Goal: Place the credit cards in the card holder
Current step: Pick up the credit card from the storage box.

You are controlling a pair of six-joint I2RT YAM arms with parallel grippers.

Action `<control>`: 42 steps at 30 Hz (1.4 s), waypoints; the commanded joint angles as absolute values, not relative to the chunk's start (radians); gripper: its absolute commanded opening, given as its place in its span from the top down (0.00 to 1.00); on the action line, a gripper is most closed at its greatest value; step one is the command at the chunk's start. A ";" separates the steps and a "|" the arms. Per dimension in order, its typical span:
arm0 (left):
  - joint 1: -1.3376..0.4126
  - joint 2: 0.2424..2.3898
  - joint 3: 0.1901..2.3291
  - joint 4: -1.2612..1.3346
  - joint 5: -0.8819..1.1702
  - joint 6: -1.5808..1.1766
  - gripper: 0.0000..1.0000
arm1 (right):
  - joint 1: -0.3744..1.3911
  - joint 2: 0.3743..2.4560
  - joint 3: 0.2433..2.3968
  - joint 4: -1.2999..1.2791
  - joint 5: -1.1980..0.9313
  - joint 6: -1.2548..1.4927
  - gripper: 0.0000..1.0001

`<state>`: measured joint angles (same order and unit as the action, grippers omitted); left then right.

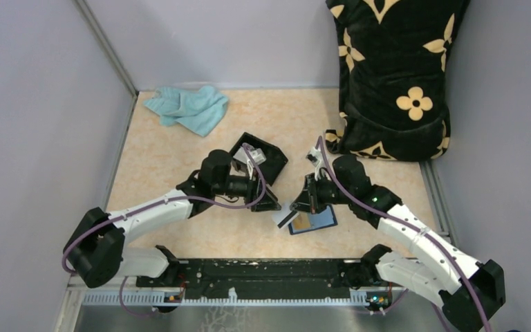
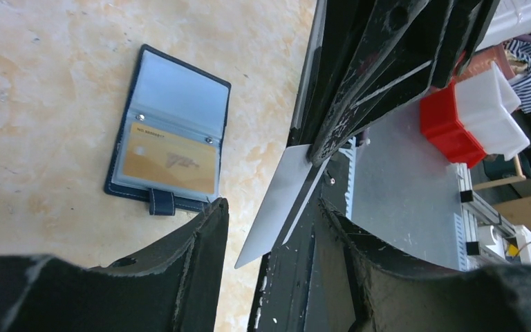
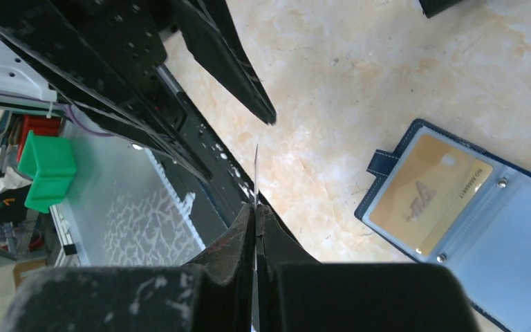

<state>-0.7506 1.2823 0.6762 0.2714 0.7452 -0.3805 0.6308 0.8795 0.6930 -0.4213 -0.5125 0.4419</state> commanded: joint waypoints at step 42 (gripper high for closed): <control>-1.102 1.542 0.636 0.540 0.011 -0.892 1.00 | 0.494 0.817 0.666 -0.511 0.099 0.633 0.62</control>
<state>-1.0157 1.4544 0.5972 0.4713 0.3264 -0.6880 0.5125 0.8089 0.6605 -0.4549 -0.1497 0.5613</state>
